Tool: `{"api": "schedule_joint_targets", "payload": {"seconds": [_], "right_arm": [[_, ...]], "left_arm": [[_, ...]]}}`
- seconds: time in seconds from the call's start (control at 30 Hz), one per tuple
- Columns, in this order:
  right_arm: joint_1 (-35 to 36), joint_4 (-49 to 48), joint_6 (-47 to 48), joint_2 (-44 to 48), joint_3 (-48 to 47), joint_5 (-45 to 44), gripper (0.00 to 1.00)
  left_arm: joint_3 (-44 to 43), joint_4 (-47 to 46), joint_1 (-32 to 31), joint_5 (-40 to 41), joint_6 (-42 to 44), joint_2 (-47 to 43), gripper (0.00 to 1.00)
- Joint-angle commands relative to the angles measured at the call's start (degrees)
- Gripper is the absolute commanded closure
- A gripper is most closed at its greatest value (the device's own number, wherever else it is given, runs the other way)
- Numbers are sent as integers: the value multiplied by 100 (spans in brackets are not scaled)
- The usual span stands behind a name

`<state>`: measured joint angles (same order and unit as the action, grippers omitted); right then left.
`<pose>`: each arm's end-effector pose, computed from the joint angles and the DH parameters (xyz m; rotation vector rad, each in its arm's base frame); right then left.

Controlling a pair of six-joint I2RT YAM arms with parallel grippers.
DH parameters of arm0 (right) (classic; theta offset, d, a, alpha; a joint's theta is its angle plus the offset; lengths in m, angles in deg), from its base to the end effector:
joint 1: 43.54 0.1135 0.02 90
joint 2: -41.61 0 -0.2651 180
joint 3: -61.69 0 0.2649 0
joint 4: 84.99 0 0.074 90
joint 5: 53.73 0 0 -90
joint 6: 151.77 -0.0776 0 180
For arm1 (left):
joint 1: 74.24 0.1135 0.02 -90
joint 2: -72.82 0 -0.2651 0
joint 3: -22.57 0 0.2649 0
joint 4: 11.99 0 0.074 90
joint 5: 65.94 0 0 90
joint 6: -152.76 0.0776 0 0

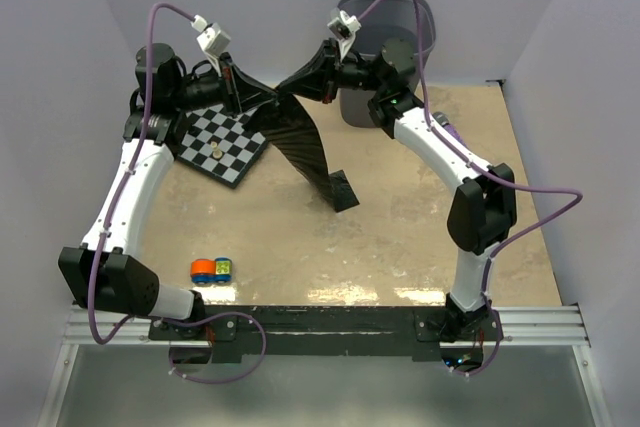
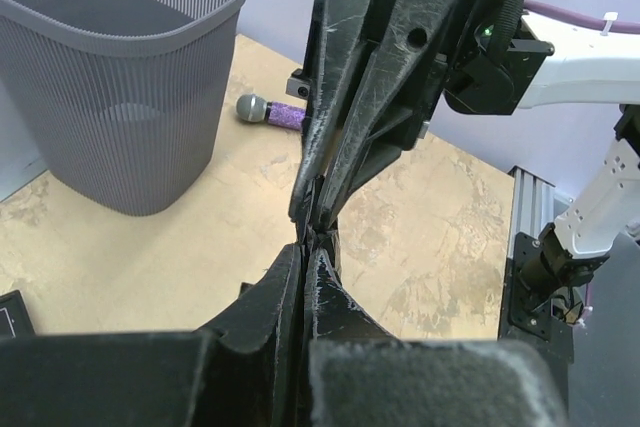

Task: Put the trash bags into the trash bin
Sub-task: Tear the trash bag at the center of the board.

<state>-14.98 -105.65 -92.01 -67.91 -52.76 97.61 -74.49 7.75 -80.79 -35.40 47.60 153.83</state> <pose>0.3827 0.2858 0.4342 -1.0272 1.1235 1.4364 0.3365 -0.1059 0.4413 0.6984 1.5788 -1.1223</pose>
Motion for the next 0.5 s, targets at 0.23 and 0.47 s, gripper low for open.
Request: {"api": "schedule_joint_targets", "payload": {"seconds": [0.23, 0.47], "right_arm": [[-34, 97, 273, -114, -612, 431, 100], [-61, 19, 273, -140, -604, 703, 100]], "left_arm": [[-190, 740, 30, -398, 584, -138, 48], [-419, 1013, 320, -1207, 374, 64, 45]]}}
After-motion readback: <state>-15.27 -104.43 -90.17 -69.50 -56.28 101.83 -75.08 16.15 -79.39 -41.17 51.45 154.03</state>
